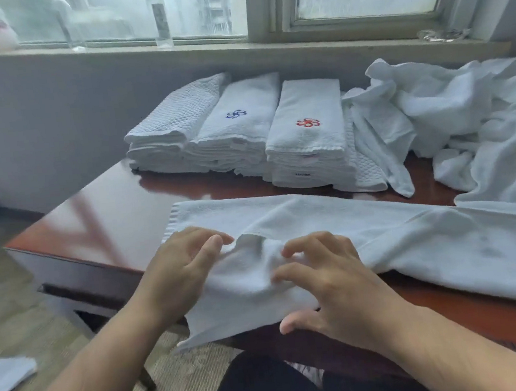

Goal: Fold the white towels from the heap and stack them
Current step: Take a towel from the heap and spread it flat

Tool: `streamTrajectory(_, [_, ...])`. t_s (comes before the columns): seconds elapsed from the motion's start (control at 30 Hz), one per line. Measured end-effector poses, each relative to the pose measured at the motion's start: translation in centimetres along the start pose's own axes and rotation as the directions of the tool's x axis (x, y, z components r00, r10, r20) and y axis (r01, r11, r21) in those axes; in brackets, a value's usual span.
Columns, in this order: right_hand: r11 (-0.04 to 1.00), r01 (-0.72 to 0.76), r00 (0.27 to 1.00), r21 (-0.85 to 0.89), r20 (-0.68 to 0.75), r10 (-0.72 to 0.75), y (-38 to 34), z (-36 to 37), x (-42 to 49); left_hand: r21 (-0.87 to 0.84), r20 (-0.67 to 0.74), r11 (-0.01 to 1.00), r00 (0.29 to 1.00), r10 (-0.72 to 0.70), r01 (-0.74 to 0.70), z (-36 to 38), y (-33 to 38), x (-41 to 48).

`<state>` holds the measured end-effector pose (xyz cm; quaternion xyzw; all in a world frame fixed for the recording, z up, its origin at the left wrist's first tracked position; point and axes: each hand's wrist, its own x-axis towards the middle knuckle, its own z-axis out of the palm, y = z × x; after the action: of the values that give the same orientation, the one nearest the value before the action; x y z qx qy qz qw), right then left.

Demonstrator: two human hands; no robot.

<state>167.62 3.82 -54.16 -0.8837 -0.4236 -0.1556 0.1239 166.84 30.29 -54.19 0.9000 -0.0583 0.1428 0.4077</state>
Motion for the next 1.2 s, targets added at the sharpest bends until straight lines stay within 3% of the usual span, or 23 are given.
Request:
streamTrajectory(0.17, [0.959,0.179,0.984,-0.219,0.025,-0.178,-2.3,0.8,1.9,0.017,-0.027,0.999,0.999,0.028,-0.028,-0.6,-1.7,-1.8])
streamTrajectory(0.37, [0.924,0.264,0.964,-0.276,0.098,-0.246,-4.7,1.7,2.9,-0.021,-0.007,0.999,0.999,0.032,-0.032,-0.8,-2.1,-1.6])
streamTrajectory(0.43, [0.913,0.255,0.966,-0.319,0.123,-0.227,-5.1,1.9,3.1,0.003,0.012,0.999,0.999,0.045,-0.045,-1.1,-2.3,-1.1])
streamTrajectory(0.53, [0.922,0.168,0.985,-0.349,0.028,-0.169,-5.5,2.3,3.2,0.026,0.058,0.999,0.998,0.032,-0.033,-1.5,-2.4,-0.4])
streamTrajectory(0.7, [0.983,0.122,0.988,-0.136,-0.078,-0.133,-5.6,1.4,3.9,-0.001,0.226,1.0,0.974,-0.029,0.03,-2.5,-2.2,1.1])
streamTrajectory(0.77, [0.997,0.062,0.991,0.047,-0.118,-0.056,-5.2,0.3,5.0,-0.143,0.298,0.979,0.949,-0.1,0.148,-3.1,-1.8,2.0])
streamTrajectory(0.87, [0.956,-0.122,0.981,0.268,-0.114,0.157,-3.5,-1.2,7.1,-0.479,0.392,0.75,0.876,-0.282,0.456,-4.4,-1.9,2.5])
streamTrajectory(0.97, [0.894,-0.254,0.946,0.369,-0.096,0.309,-0.8,-2.2,10.0,-0.37,0.142,0.811,0.89,-0.433,0.454,-5.6,-2.7,2.2])
streamTrajectory(1.0, [0.882,-0.284,0.935,0.377,-0.094,0.342,0.1,-2.4,11.0,-0.351,0.119,0.813,0.884,-0.453,0.464,-5.8,-2.9,2.4])
streamTrajectory(1.07, [0.883,-0.323,0.927,0.34,-0.072,0.367,1.5,-2.6,13.0,-0.329,0.179,0.851,0.911,-0.37,0.41,-6.2,-2.7,2.4])
streamTrajectory(1.13, [0.899,-0.323,0.936,0.296,-0.038,0.349,2.4,-2.3,14.6,-0.26,0.218,0.928,0.952,-0.213,0.267,-6.0,-2.5,2.8])
streamTrajectory(1.2, [0.911,-0.314,0.94,0.267,-0.047,0.338,3.1,-1.8,15.9,-0.313,0.107,0.925,0.976,-0.192,0.216,-5.0,-2.6,4.0])
